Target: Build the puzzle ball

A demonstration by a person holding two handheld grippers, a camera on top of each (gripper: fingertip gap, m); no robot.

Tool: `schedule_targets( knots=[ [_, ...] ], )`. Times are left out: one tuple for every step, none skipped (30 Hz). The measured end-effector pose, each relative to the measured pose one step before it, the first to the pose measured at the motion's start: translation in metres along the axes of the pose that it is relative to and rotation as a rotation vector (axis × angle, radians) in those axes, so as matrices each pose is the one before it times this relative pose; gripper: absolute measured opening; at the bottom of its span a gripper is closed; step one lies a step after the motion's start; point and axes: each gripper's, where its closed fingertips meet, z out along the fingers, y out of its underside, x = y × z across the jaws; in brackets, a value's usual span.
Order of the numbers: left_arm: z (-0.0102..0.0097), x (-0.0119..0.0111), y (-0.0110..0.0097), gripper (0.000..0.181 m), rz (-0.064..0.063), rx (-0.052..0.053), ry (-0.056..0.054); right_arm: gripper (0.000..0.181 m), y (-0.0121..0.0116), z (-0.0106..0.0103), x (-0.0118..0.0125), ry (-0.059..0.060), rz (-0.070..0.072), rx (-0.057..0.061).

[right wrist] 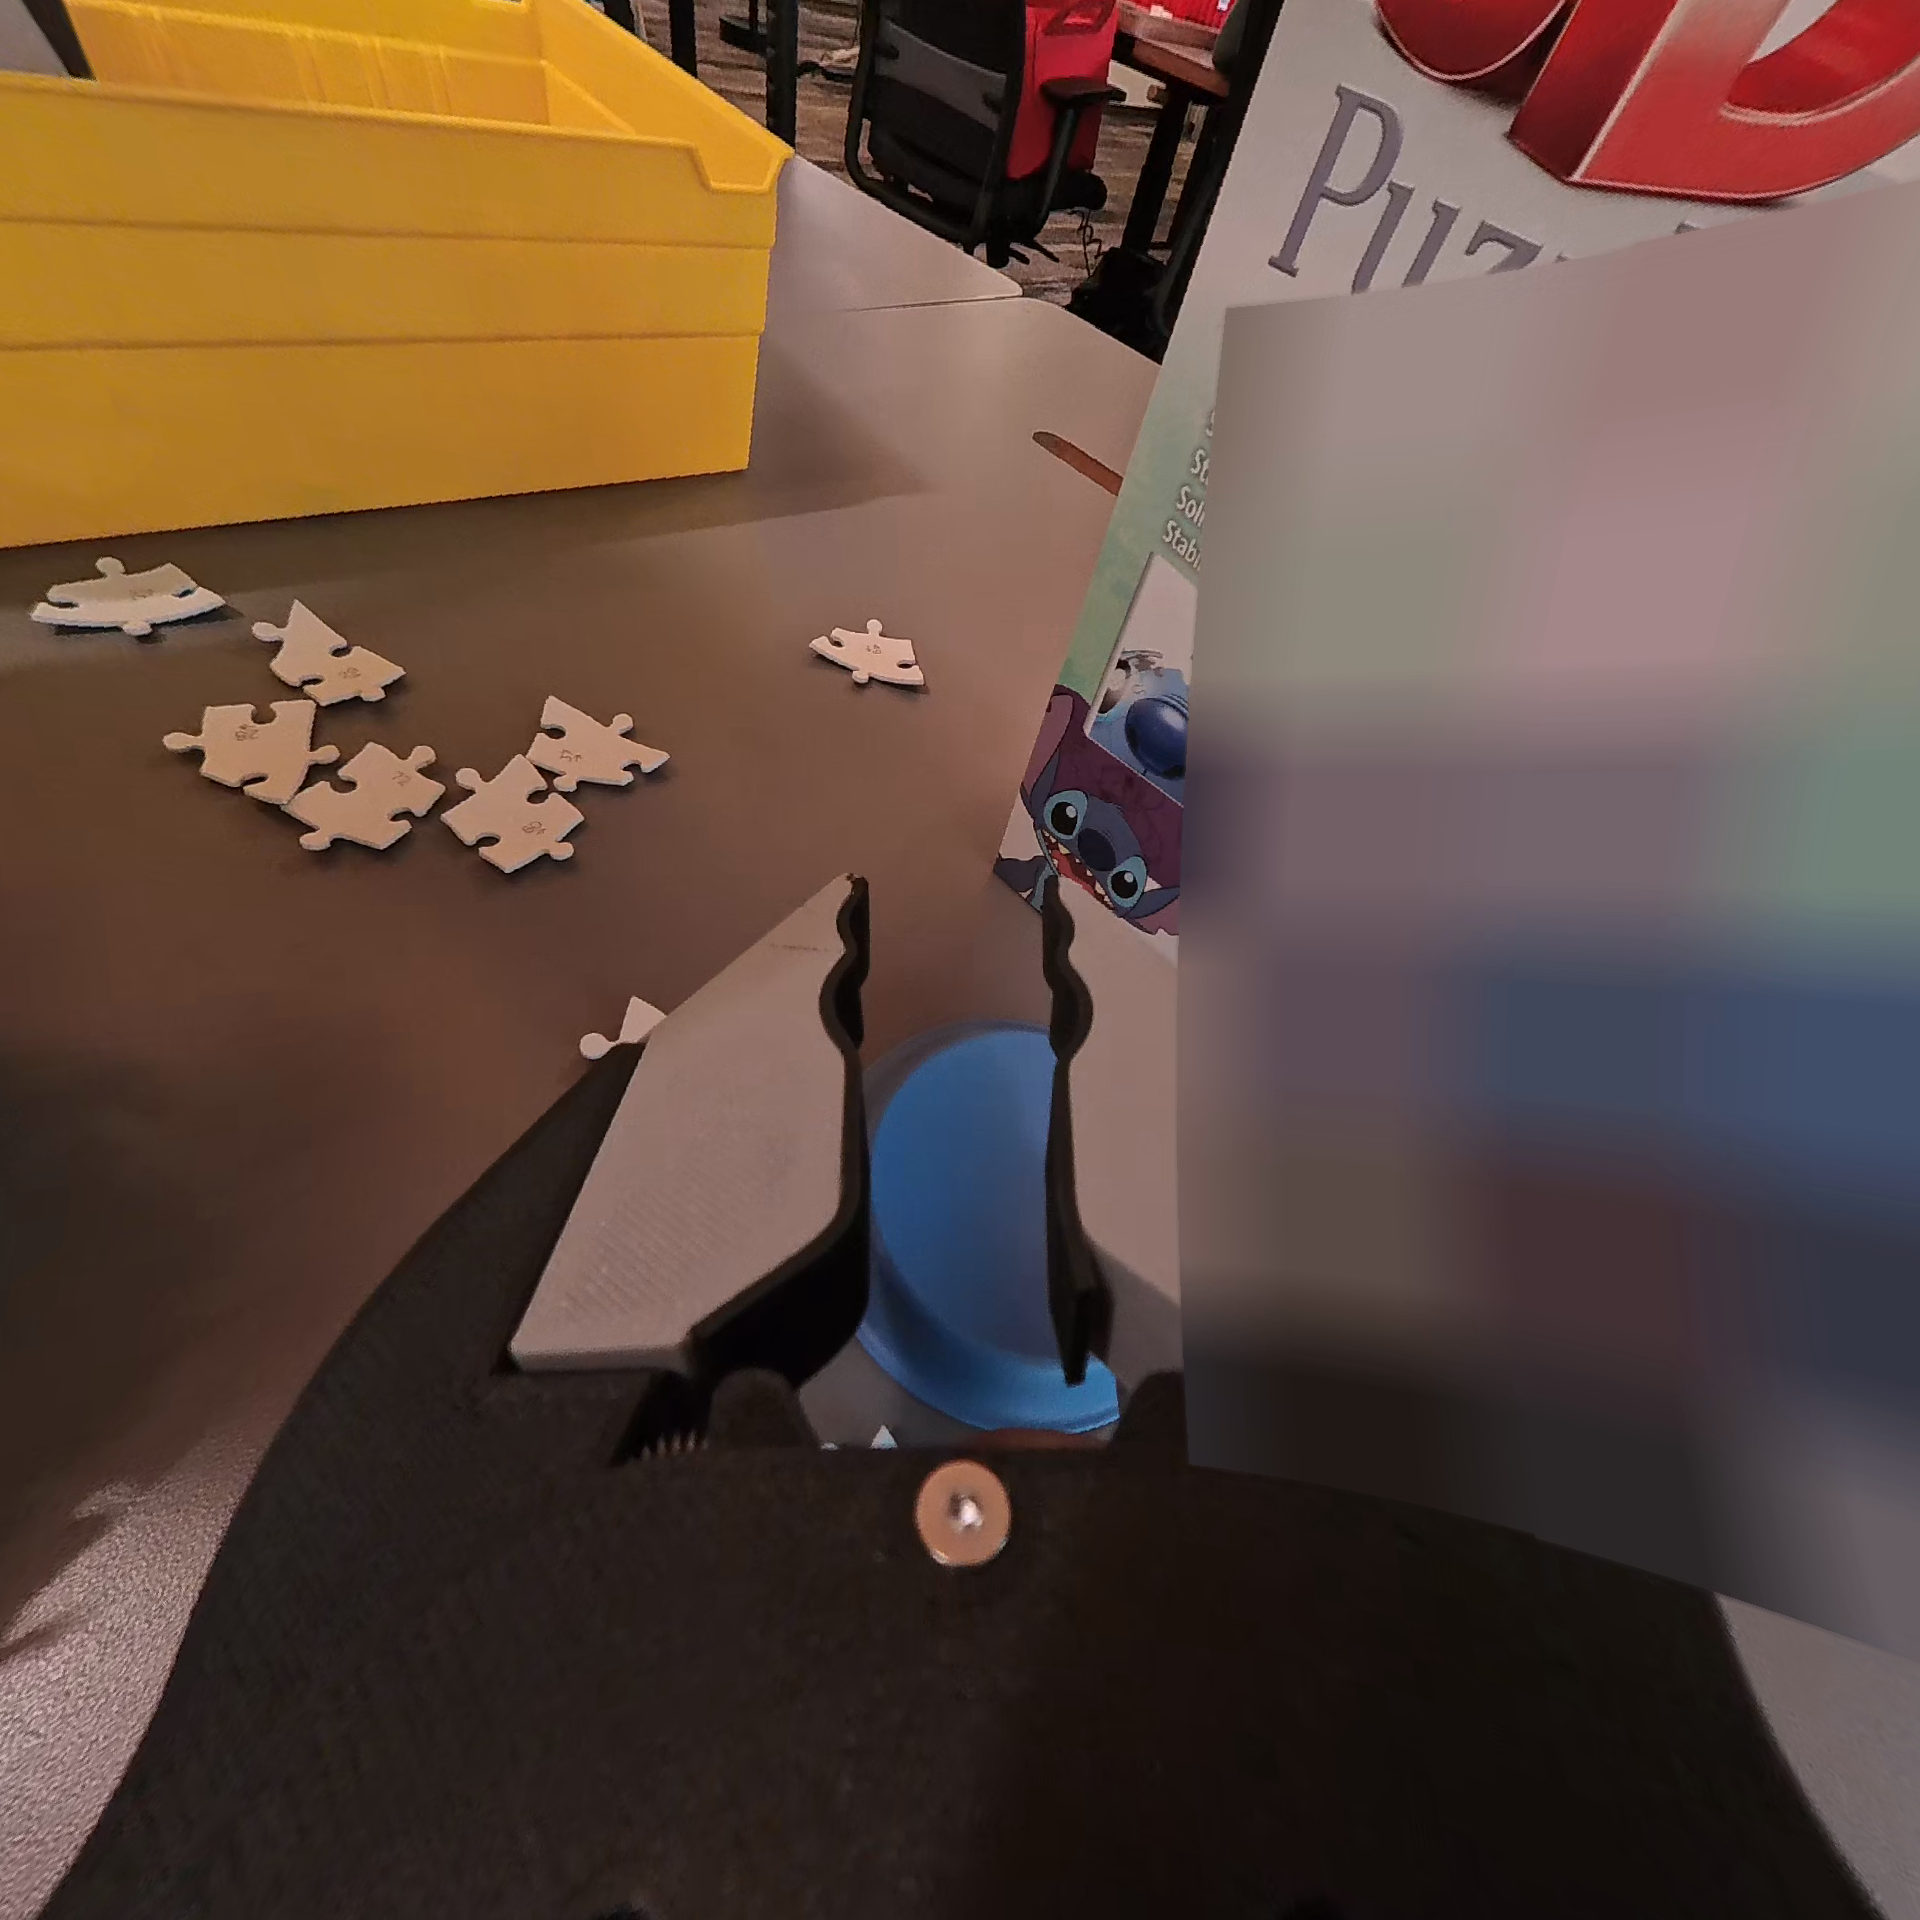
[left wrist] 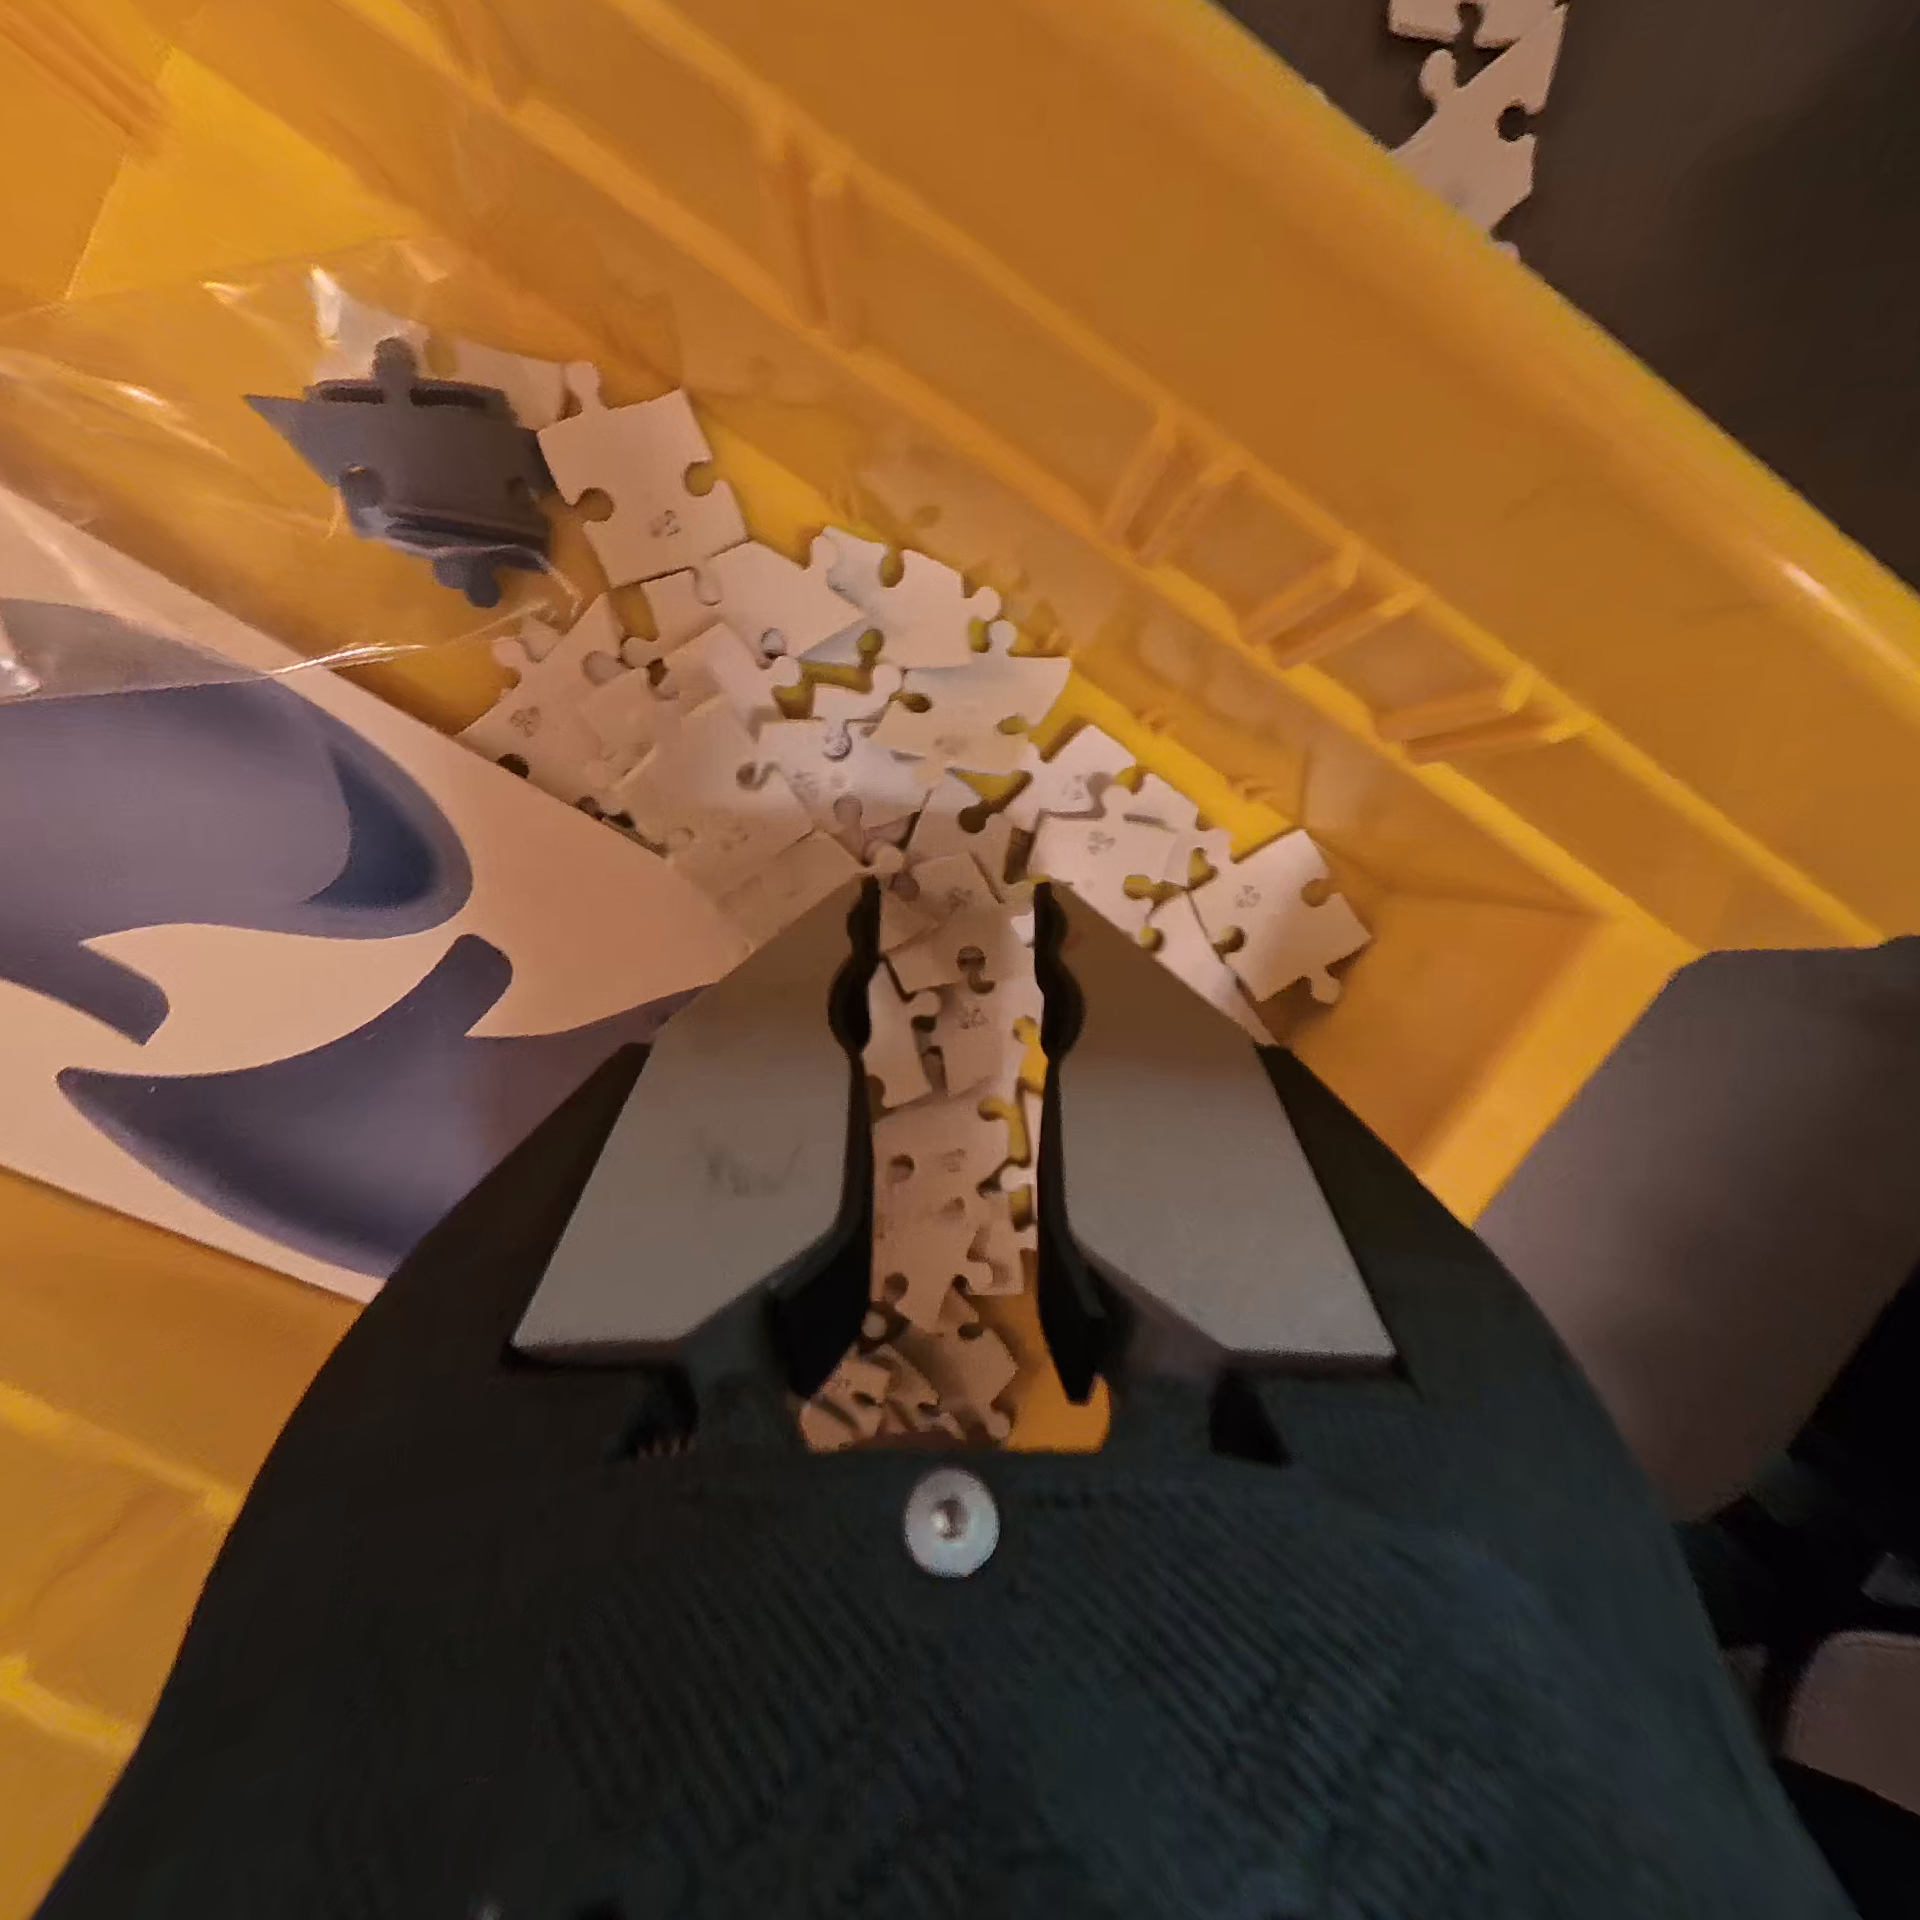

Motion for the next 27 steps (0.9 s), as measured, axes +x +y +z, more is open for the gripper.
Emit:
schedule_targets(
  knots=[
    [-0.00046, -0.00088, -0.00012, 0.029, -0.0135, 0.0044, 0.0066, 0.030, -0.00004, 0.00002, 0.00000, 0.0002, 0.0003, 0.0003],
    [-0.00042, -0.00194, -0.00003, 0.030, -0.0109, 0.0034, -0.0001, 0.030, 0.00000, 0.00000, -0.00004, -0.0002, 0.0001, 0.0000],
    [-0.00068, -0.00365, -0.00066, 0.030, -0.0087, 0.0054, -0.0134, 0.030, 0.00002, -0.00001, 0.00002, -0.0001, -0.0004, -0.0001],
    [-0.00066, -0.00521, -0.00021, 0.030, -0.0042, 0.0037, -0.0252, 0.030, -0.00002, -0.00002, -0.00014, 0.0000, -0.0010, -0.0002],
    [-0.00050, -0.00488, 0.00046, 0.031, -0.0022, -0.0007, -0.0247, 0.030, -0.00005, 0.00005, -0.00017, 0.0000, -0.0011, -0.0003],
    [-0.00048, -0.00328, 0.00076, 0.032, -0.0010, -0.0025, -0.0157, 0.030, 0.00009, 0.00005, -0.00012, -0.0002, -0.0008, -0.0003],
    [-0.00070, -0.00295, 0.00011, 0.030, -0.0012, 0.0013, -0.0158, 0.030, 0.00002, -0.00001, 0.00002, -0.0001, -0.0005, -0.0001],
    [-0.00123, -0.00304, -0.00060, 0.029, 0.0000, 0.0055, -0.0169, 0.030, -0.00005, -0.00002, -0.00009, -0.0001, -0.0002, 0.0004],
    [-0.00198, -0.00244, -0.00129, 0.029, -0.0005, 0.0098, -0.0136, 0.030, 0.00000, -0.00006, 0.00000, -0.0002, 0.0002, 0.0003],
    [-0.00237, -0.00210, -0.00204, 0.029, -0.0026, 0.0150, -0.0100, 0.030, -0.00009, 0.00001, 0.00002, -0.0004, 0.0005, 0.0000],
    [-0.00252, -0.00202, -0.00194, 0.028, -0.0050, 0.0152, -0.0071, 0.030, 0.00005, -0.00004, 0.00008, -0.0001, 0.0004, 0.0000],
    [-0.00232, -0.00177, -0.00096, 0.027, -0.0077, 0.0100, -0.0043, 0.030, -0.00002, 0.00001, -0.00002, -0.0001, 0.0001, 0.0001],
    [-0.00176, -0.00067, 0.00058, 0.027, -0.0067, 0.0018, 0.0035, 0.030, 0.00014, 0.00012, -0.00002, -0.0003, 0.0001, -0.0006],
    [-0.00086, 0.00015, 0.00204, 0.027, -0.0048, -0.0058, 0.0068, 0.030, 0.00011, 0.00005, 0.00002, -0.0002, 0.0001, -0.0011],
    [-0.00032, 0.00005, 0.00271, 0.027, -0.0044, -0.0116, 0.0045, 0.030, -0.00002, 0.00007, 0.00003, 0.0003, -0.0004, -0.0002],
    [0.00010, 0.00197, 0.00307, 0.027, -0.0025, -0.0154, 0.0126, 0.030, -0.00002, -0.00010, 0.00007, 0.0006, -0.0004, 0.0004],
    [0.00044, 0.00551, 0.00394, 0.027, 0.0016, -0.0211, 0.0296, 0.030, -0.00003, -0.00003, -0.00001, 0.0004, -0.0002, 0.0002],
    [0.00145, 0.00874, 0.00636, 0.026, 0.0066, -0.0357, 0.0428, 0.030, 0.00003, -0.00001, 0.00004, 0.0003, 0.0001, -0.0002],
    [0.00208, 0.00895, 0.00855, 0.023, 0.0136, -0.0497, 0.0394, 0.030, -0.00003, 0.00002, 0.00008, 0.0006, 0.0001, 0.0002],
    [0.00220, 0.00535, 0.00719, 0.021, 0.0162, -0.0436, 0.0144, 0.030, 0.00001, -0.00006, 0.00006, 0.0003, 0.0003, 0.0002],
    [0.00105, 0.00146, 0.00235, 0.020, 0.0149, -0.0168, -0.0111, 0.030, 0.00003, -0.00003, 0.00017, 0.0005, 0.0004, 0.0001],
    [-0.00049, 0.00132, -0.00055, 0.020, 0.0153, 0.0006, -0.0070, 0.030, -0.00006, -0.00002, -0.00001, 0.0006, 0.0001, 0.0004],
    [0.00042, 0.00196, -0.00032, 0.020, 0.0074, -0.0022, 0.0051, 0.030, -0.00003, 0.00001, 0.00003, 0.0002, -0.0001, 0.0002],
    [0.00105, 0.00052, -0.00116, 0.019, 0.0022, 0.0027, 0.0040, 0.030, 0.00006, 0.00003, -0.00006, -0.0001, 0.0000, -0.0008],
    [0.00129, -0.00225, -0.00360, 0.017, -0.0006, 0.0143, -0.0067, 0.030, 0.00018, 0.00010, 0.00003, -0.0002, -0.0003, -0.0009],
    [0.00159, -0.00317, -0.00591, 0.014, -0.0070, 0.0241, -0.0070, 0.030, 0.00002, 0.00001, -0.00007, 0.0000, -0.0007, -0.0004],
    [0.00216, -0.00207, -0.00717, 0.012, -0.0112, 0.0285, 0.0011, 0.030, -0.00004, 0.00010, -0.00015, -0.0002, -0.0008, -0.0003]
  ],
)
